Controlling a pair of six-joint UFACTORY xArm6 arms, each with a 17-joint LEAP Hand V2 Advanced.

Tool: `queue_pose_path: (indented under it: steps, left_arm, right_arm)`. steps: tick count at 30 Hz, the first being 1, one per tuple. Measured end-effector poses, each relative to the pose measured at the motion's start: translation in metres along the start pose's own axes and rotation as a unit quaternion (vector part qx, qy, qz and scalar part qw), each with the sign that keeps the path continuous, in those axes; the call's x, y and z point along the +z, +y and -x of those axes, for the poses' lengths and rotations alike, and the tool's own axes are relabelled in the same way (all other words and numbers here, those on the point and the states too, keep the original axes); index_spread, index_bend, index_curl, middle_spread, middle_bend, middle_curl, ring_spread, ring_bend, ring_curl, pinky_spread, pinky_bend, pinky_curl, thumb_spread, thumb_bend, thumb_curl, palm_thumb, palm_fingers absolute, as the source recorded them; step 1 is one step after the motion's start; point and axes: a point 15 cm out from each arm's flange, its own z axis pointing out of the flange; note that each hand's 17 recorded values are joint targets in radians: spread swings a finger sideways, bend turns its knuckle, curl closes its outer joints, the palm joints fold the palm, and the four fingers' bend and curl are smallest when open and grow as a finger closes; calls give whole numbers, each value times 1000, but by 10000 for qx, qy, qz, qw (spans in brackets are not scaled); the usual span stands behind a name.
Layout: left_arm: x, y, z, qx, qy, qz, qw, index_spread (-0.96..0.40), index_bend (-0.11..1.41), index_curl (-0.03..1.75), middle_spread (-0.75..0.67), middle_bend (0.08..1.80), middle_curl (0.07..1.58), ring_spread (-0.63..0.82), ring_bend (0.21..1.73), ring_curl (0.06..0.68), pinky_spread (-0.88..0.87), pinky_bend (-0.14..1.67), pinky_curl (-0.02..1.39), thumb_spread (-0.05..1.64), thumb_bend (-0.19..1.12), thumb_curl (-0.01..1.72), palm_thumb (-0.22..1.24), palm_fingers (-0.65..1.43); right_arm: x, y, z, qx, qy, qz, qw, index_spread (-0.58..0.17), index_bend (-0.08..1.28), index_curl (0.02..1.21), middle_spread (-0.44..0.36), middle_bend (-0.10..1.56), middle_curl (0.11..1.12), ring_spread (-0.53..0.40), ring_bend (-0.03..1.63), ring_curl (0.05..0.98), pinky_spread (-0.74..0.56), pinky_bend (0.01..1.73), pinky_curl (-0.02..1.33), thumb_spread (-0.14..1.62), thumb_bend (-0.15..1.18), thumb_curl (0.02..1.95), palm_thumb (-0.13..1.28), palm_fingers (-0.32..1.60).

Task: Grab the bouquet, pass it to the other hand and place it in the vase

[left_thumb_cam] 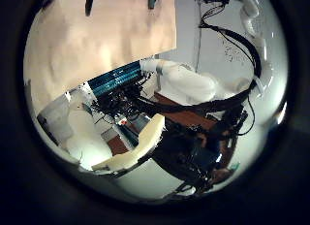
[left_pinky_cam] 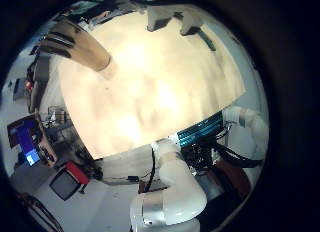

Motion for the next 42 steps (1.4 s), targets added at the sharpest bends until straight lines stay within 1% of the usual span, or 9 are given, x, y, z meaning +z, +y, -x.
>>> queue_pose_path:
  steps: [2,5,8,12,15,19,26,35,42]
  left_arm:
    - [0,0,0,-3,29,-24,10000,-87,198,411,374,182,271,553,360,213,596,180,239,917,-31,301,338,111]
    - [2,0,-3,51,57,-4,10000,-87,197,411,374,183,271,553,361,213,596,181,240,917,-31,301,338,110]
    - [2,0,-5,61,69,-13,10000,-87,197,411,374,183,271,553,361,213,597,181,240,917,-31,301,338,110]
    - [2,1,-8,88,83,-23,9999,-87,197,412,374,183,272,554,359,213,597,181,241,917,-31,301,338,109]
    - [3,4,-8,66,84,-22,9999,-83,197,412,374,183,272,554,358,213,597,181,241,917,-31,301,338,109]
    - [5,7,-9,28,92,3,10000,-79,198,412,374,183,272,554,359,214,597,181,241,919,-30,303,332,109]
    - [7,10,-11,-45,103,-7,9999,-79,199,412,374,182,272,554,356,214,597,180,241,919,-30,306,332,110]
    - [10,9,-10,-106,144,-2,9998,-79,199,412,374,182,271,555,354,216,597,180,240,918,-30,304,337,111]
    - [11,8,-10,-107,156,20,9998,-79,198,411,374,182,271,554,356,216,596,180,239,919,-29,301,341,112]
  right_arm:
    - [11,-1,0,26,-26,6,10000,-38,146,239,95,578,386,43,934,179,363,782,200,1121,-20,328,464,276]
    - [48,8,-11,176,-25,148,9997,-25,160,248,62,587,393,25,935,183,367,787,195,1119,-21,334,474,257]
    - [72,8,-20,228,-18,105,9997,-21,160,258,45,562,392,25,935,185,388,808,195,1111,-20,341,488,235]
    - [93,10,-29,297,70,241,9992,-30,155,265,43,570,403,34,946,192,404,831,191,1098,-20,349,513,222]
    - [111,7,-36,326,123,286,9990,-34,158,274,74,552,401,55,947,197,407,854,191,1087,-22,355,525,203]
    - [119,-9,-54,501,136,156,9985,-33,160,280,94,555,405,63,949,199,407,860,185,1079,-23,358,533,207]
    - [142,-11,-72,677,192,361,9969,-32,162,287,95,549,410,44,974,209,389,863,172,1065,-23,369,555,210]
    - [163,-17,-83,756,227,440,9959,-34,161,298,90,554,417,33,983,213,306,858,149,1056,-25,379,566,217]
    - [172,-18,-85,765,251,516,9954,-38,163,300,80,571,423,20,992,217,244,836,133,1047,-26,383,574,218]
